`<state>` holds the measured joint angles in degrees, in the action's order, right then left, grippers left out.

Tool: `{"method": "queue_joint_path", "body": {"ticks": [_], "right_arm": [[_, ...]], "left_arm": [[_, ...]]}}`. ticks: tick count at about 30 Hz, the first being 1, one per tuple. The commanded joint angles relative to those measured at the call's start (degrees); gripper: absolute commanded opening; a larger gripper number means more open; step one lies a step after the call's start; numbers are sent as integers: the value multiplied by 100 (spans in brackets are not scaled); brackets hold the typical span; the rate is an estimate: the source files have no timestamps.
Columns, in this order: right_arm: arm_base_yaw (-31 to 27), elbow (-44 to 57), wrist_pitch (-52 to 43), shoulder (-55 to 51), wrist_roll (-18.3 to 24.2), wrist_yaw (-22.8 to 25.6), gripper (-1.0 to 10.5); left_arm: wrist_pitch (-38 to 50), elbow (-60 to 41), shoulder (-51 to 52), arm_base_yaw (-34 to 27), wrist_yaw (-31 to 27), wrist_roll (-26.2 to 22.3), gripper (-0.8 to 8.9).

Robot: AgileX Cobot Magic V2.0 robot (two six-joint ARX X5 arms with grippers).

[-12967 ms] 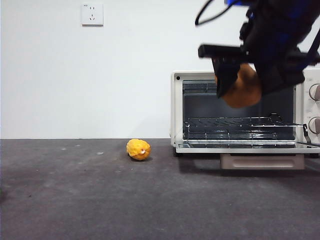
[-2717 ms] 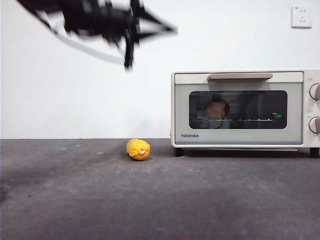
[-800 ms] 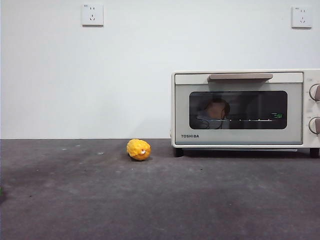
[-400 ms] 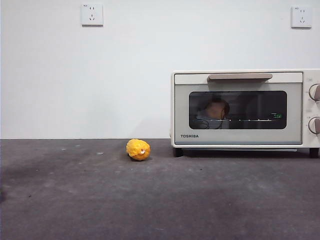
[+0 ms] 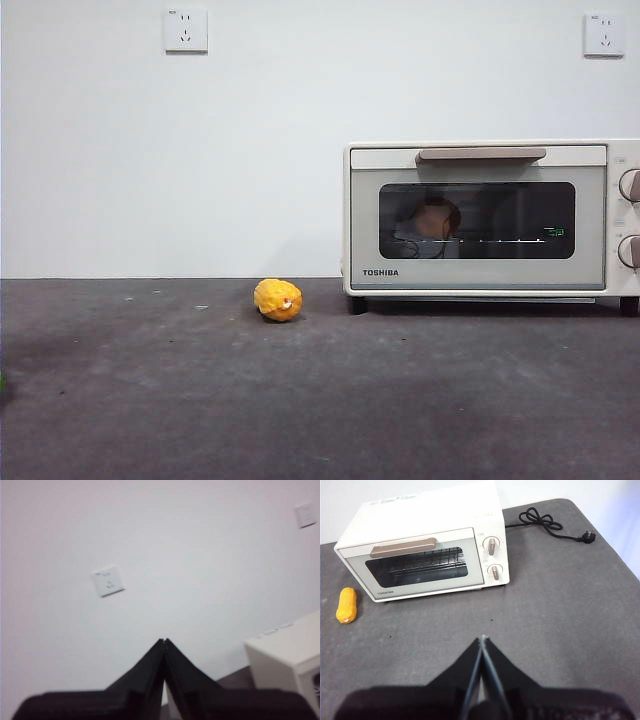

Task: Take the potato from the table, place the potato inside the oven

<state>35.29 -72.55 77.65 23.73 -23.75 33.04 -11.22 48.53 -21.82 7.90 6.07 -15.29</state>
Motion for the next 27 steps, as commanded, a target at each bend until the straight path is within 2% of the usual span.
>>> {"method": "queue_joint_path", "body": {"ticks": [1, 3, 14, 17, 23, 27], "right_arm": [[4, 0, 120, 0, 2, 22, 1], [4, 0, 120, 0, 2, 20, 1], [7, -2, 120, 0, 2, 22, 1], [7, 0, 120, 0, 2, 22, 1], [4, -2, 120, 2, 2, 22, 1], [7, -2, 120, 2, 2, 22, 1]], "left_arm": [[308, -942, 387, -144, 98, 632, -4], [444, -1456, 621, -234, 92, 752, -4], [664, -3696, 1740, -560, -177, 763, -4], [704, -4057, 2179, -708, -155, 833, -4], [831, -4293, 2157, -885, -188, 962, -4], [1097, -4548, 2157, -883, -461, 970, -4]]}}
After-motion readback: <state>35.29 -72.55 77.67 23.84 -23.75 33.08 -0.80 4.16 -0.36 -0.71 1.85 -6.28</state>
